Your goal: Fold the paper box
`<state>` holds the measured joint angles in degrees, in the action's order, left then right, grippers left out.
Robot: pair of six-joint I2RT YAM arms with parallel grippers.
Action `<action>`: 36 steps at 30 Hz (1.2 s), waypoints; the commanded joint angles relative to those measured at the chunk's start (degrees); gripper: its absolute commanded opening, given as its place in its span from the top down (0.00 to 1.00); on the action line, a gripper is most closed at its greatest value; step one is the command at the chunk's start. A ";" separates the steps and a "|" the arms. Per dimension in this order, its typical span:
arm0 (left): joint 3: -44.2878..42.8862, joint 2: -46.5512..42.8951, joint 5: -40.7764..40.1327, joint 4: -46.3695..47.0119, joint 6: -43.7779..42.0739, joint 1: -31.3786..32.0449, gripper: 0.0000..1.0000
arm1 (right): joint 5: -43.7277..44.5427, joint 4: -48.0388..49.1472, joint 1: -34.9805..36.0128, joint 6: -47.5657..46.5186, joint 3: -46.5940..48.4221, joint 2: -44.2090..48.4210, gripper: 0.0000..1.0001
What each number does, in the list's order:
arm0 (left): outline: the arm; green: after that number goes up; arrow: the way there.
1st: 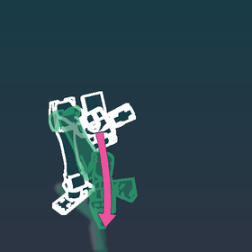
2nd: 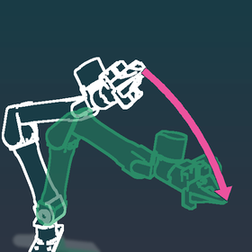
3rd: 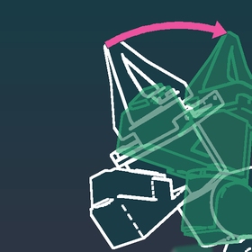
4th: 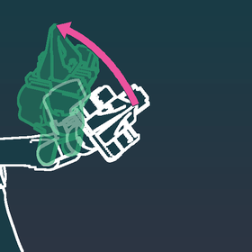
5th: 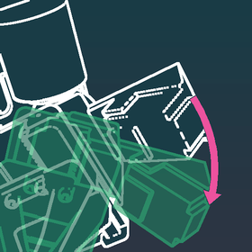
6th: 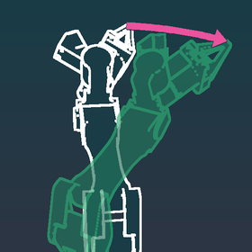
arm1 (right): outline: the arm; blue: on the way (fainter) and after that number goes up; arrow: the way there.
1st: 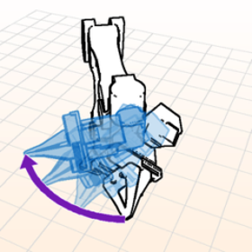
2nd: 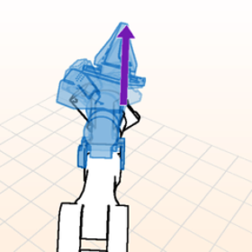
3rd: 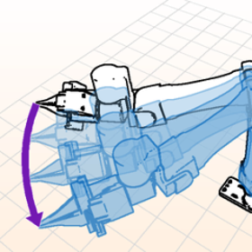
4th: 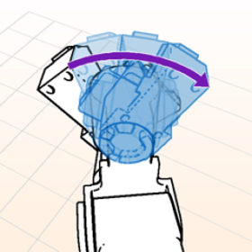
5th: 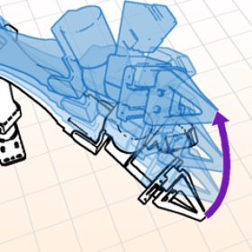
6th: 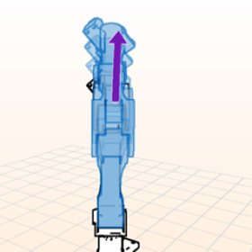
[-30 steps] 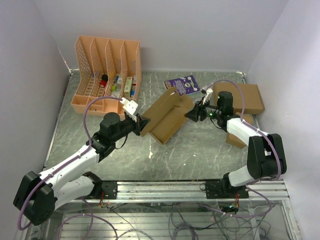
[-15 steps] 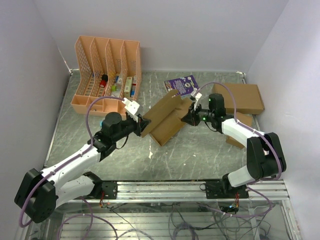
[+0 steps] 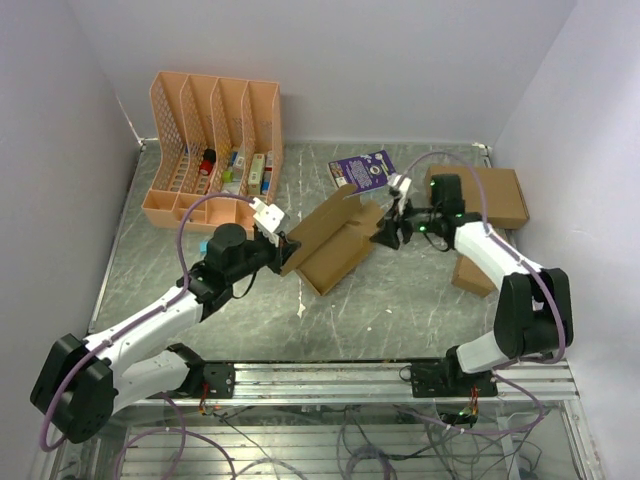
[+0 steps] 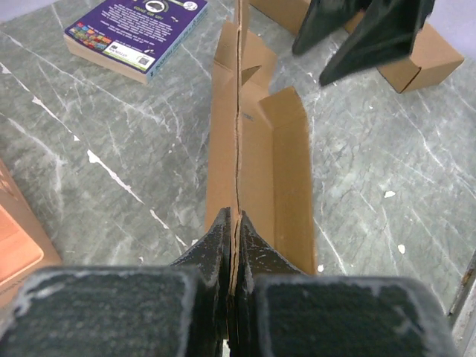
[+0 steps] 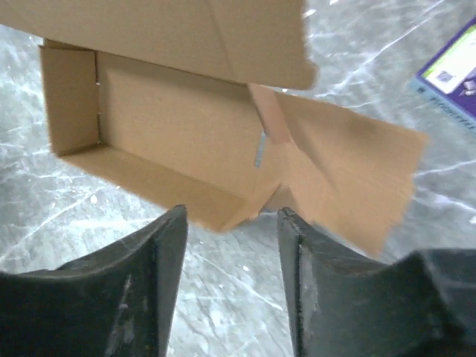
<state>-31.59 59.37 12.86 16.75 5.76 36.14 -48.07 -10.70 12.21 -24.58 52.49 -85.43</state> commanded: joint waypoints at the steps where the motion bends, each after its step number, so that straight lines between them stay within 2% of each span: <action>1: -3.29 -2.29 1.08 -2.81 -6.19 0.40 0.93 | -14.63 -15.26 -8.04 -13.32 6.51 2.52 0.42; 4: -4.54 -3.38 2.15 -5.48 -9.36 0.40 0.93 | -14.93 -12.56 -13.09 -10.94 6.93 5.34 0.29; 7: -6.04 -4.33 3.44 -7.40 -11.77 0.42 0.93 | -6.71 0.27 -15.59 -2.03 4.48 7.34 0.08; 9: -6.95 -4.73 4.76 -8.42 -12.84 0.42 0.93 | -6.63 6.44 -15.98 -0.46 1.94 6.80 0.01; 12: -8.18 -5.42 6.26 -9.84 -13.84 0.42 0.93 | -13.98 13.57 -16.01 -1.58 -0.49 4.43 0.00; 14: -8.82 -5.95 6.77 -10.87 -14.53 0.40 0.93 | -16.59 18.76 -15.99 1.19 -0.87 2.69 0.00; 19: -9.74 -7.28 7.40 -13.10 -15.32 0.38 0.93 | -18.52 10.52 -15.97 1.57 7.75 -2.85 0.01; 24: -10.14 -7.85 8.63 -13.04 -15.21 0.39 0.93 | -18.32 13.66 -15.46 7.49 7.52 -5.56 0.03; 29: -10.15 -8.24 8.64 -12.66 -15.01 0.38 0.93 | -20.12 8.27 -13.89 7.34 10.20 -8.63 0.17; 33: -9.89 -8.34 8.87 -12.12 -14.75 0.41 0.93 | -19.46 7.77 -13.44 6.98 9.19 -9.35 0.21; 36: -9.89 -8.17 8.95 -12.00 -14.72 0.42 0.93 | -19.81 6.49 -13.38 6.21 9.72 -10.10 0.30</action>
<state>-39.62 51.90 20.21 3.16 -8.60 36.21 -66.67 -1.91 -1.37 -17.87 61.17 -94.70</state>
